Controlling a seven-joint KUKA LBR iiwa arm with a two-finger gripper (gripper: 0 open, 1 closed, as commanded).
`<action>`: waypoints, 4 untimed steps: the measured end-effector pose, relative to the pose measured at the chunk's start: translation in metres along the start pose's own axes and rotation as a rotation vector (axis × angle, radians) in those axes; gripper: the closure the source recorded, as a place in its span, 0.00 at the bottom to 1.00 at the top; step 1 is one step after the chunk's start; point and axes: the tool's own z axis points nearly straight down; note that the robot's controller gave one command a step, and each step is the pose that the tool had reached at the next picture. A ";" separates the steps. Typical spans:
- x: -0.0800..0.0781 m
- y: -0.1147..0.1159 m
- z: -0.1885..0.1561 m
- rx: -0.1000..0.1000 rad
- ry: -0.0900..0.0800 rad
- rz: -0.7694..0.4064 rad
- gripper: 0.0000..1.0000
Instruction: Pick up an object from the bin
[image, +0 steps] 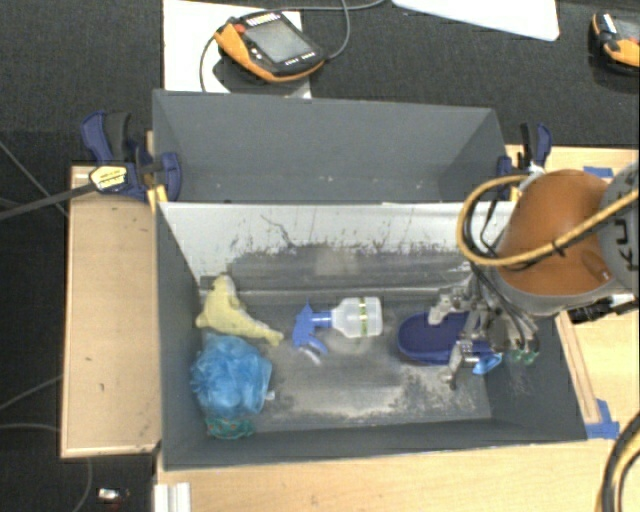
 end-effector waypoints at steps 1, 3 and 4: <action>0.013 -0.001 0.010 0.000 0.000 -0.038 0.00; -0.006 -0.027 0.056 0.001 -0.007 -0.191 1.00; -0.006 -0.027 0.056 0.001 -0.007 -0.191 1.00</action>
Offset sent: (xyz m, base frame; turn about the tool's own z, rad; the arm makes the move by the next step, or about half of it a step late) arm 0.0324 -0.0259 -0.0336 -0.1040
